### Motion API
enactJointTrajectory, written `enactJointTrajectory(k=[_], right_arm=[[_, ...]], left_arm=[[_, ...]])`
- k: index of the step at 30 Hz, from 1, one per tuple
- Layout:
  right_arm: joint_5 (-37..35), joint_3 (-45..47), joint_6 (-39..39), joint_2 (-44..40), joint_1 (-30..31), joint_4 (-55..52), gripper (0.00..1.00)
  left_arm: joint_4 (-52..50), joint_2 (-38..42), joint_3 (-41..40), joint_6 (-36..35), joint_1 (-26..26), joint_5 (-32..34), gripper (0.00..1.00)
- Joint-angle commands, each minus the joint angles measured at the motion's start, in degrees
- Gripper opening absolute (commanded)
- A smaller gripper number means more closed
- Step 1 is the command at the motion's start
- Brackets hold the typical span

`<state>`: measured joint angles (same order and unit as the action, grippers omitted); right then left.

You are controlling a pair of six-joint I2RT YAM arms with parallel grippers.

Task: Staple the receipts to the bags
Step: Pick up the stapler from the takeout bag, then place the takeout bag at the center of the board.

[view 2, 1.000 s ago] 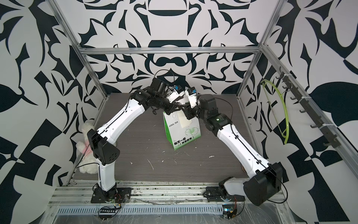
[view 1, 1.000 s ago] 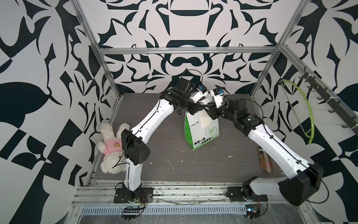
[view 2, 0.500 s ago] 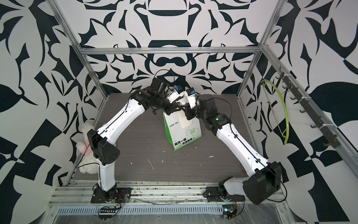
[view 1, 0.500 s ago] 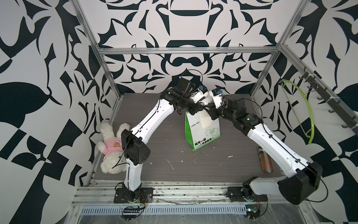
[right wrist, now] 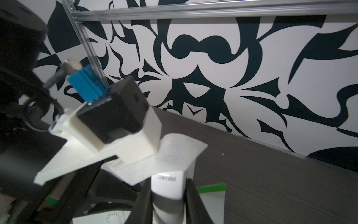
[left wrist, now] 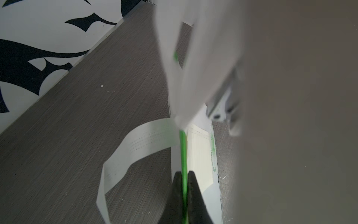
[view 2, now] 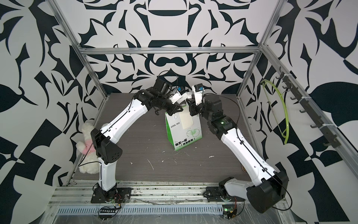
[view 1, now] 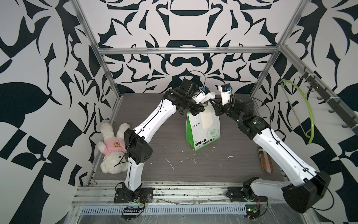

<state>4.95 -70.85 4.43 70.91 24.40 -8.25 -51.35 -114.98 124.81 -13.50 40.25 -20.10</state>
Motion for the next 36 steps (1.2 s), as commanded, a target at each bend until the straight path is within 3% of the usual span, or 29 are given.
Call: enactJointTrajectory(k=[1, 8, 14, 18, 20, 26, 28, 30, 31, 36], right_arm=[[-0.6, -0.7, 1.1, -1.4, -0.5, 5.7, 0.06], [-0.1, -1.3, -0.2, -2.5, -3.9, -2.4, 0.05], [18.2, 3.3, 5.2, -7.1, -11.5, -3.9, 0.06], [27.6, 4.1, 7.0, -7.0, -12.3, -3.4, 0.06], [28.3, 3.4, 7.3, -6.5, -12.5, -4.4, 0.06], [20.6, -0.7, 4.5, -4.5, -13.0, -13.8, 0.06], [18.4, -0.7, 3.9, -4.6, -13.1, -16.2, 0.06], [16.9, 0.8, 3.6, -5.9, -13.6, -17.5, 0.06], [16.3, 1.8, 3.5, -6.7, -13.8, -17.7, 0.06], [14.7, 6.5, 3.0, -10.0, -15.3, -19.8, 0.06]], left_arm=[[-3.1, -1.0, 1.7, -0.5, 0.3, 0.3, 0.00], [-3.8, 0.0, 1.0, -2.8, -0.9, 5.0, 0.00], [-3.8, -0.3, 1.0, -3.9, -2.3, 8.9, 0.00], [-3.2, -0.4, 1.0, -4.1, -2.3, 8.8, 0.00], [-3.1, -0.5, 1.1, -4.1, -2.3, 9.7, 0.00], [-1.0, -0.4, -1.2, -6.9, -3.2, 16.9, 0.00], [-1.2, -0.8, -0.8, -7.4, -3.2, 17.2, 0.13], [-1.2, -0.7, -0.8, -7.2, -3.2, 16.2, 0.38], [-1.2, -0.4, -0.9, -7.0, -3.1, 15.7, 0.45], [1.2, 3.6, -4.2, -7.2, -3.0, 12.9, 0.61]])
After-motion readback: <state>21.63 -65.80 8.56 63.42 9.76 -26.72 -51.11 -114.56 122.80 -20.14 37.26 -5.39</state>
